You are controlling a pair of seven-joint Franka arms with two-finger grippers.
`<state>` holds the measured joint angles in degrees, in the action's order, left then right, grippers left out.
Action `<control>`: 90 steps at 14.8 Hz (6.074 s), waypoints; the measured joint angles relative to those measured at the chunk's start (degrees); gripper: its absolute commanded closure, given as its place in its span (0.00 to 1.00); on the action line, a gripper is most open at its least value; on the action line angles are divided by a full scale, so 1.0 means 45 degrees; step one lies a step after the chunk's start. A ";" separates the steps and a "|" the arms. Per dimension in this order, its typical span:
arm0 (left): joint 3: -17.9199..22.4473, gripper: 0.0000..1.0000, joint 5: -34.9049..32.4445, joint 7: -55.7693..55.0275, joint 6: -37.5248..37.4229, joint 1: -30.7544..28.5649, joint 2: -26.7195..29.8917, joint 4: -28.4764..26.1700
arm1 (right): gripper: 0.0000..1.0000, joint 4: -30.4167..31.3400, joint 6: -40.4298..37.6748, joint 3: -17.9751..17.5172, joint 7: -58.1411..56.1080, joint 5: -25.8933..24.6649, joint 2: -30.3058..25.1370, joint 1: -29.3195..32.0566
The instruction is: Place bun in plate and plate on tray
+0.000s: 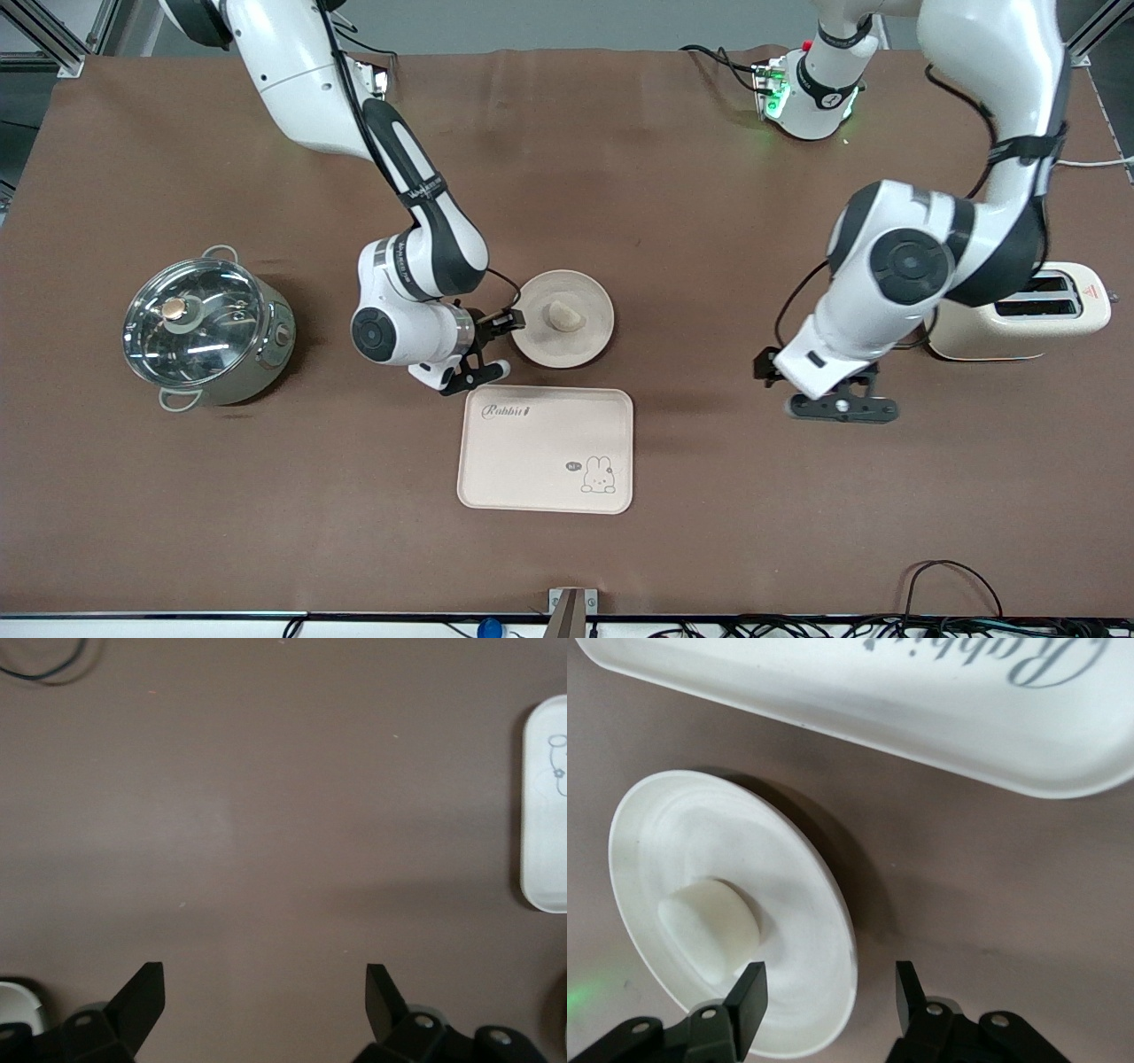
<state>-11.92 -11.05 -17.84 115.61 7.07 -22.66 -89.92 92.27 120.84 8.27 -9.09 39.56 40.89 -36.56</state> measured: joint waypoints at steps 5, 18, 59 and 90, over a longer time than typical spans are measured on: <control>-0.0016 0.00 0.0618 0.1465 -0.1431 -0.1295 0.2103 0.0042 | 0.50 -0.0008 0.0575 0.0002 0.0007 0.0135 0.0325 -0.0418; 0.2325 0.00 0.1673 0.3256 -0.4516 -0.0272 0.5600 -0.0114 | 0.79 0.0004 0.0577 0.0029 -0.0020 0.0132 0.0437 -0.0571; 0.2969 0.00 0.1918 0.3275 -0.5711 0.0389 0.5189 0.0554 | 0.00 -0.6736 0.1157 0.0268 0.3598 -0.0647 0.4102 0.1847; 0.3061 0.00 0.2309 0.3217 -0.5738 0.0248 0.5082 0.0562 | 0.00 0.0177 -0.8101 0.0731 0.0691 -0.7982 -1.0807 0.6616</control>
<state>1.86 -0.65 -3.36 89.79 8.18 0.21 -87.39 93.06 84.38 11.56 -5.98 3.64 -7.74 -6.79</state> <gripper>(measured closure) 0.000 0.000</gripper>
